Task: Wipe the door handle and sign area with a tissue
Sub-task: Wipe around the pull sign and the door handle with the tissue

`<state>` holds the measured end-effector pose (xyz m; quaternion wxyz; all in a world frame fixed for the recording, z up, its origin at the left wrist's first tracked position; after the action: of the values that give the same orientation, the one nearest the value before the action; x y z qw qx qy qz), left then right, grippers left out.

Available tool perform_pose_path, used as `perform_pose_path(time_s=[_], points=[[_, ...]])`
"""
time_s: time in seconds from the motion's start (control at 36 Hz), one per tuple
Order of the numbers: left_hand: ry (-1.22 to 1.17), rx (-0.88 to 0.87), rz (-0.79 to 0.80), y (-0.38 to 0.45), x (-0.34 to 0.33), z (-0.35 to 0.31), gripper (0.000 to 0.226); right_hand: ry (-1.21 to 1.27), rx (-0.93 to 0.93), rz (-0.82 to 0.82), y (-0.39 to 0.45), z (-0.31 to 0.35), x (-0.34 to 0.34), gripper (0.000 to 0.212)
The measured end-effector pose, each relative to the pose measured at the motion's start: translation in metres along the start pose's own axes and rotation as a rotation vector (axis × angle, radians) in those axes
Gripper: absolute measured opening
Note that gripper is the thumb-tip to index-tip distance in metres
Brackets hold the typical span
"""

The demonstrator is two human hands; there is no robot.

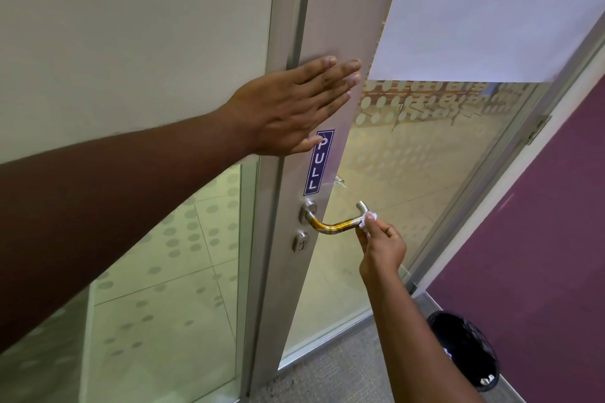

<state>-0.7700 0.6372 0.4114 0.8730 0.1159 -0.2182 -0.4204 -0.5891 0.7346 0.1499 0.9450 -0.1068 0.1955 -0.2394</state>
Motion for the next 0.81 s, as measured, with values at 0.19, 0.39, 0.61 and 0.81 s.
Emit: perform_pose_path(time_s=[0.19, 0.39, 0.61, 0.81], points=[[0.02, -0.008, -0.022, 0.0, 0.0, 0.0, 0.082, 0.021, -0.068, 0.0, -0.014, -0.022, 0.003, 0.011], [0.014, -0.006, -0.03, 0.0, 0.0, 0.0, 0.082, 0.04, -0.098, 0.07, -0.039, -0.04, -0.004, 0.012], [0.027, -0.016, -0.05, 0.0, -0.001, -0.001, 0.083, -0.304, 0.417, 0.227, -0.017, 0.042, 0.007, 0.01], [0.025, -0.01, -0.048, -0.002, -0.002, -0.001, 0.082, -0.791, 1.093, 0.459, -0.025, 0.093, -0.039, 0.007]])
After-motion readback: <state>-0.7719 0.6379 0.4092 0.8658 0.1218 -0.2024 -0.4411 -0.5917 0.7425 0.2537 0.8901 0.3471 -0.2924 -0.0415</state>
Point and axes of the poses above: each hand's wrist, its own y-axis towards the middle knuckle, its own x-axis out of the back of the hand, z = x × y, the point moved 9 cm from there along y, towards the middle knuckle, and after that the axes turned 13 degrees about -z, right-handed, at the moved point
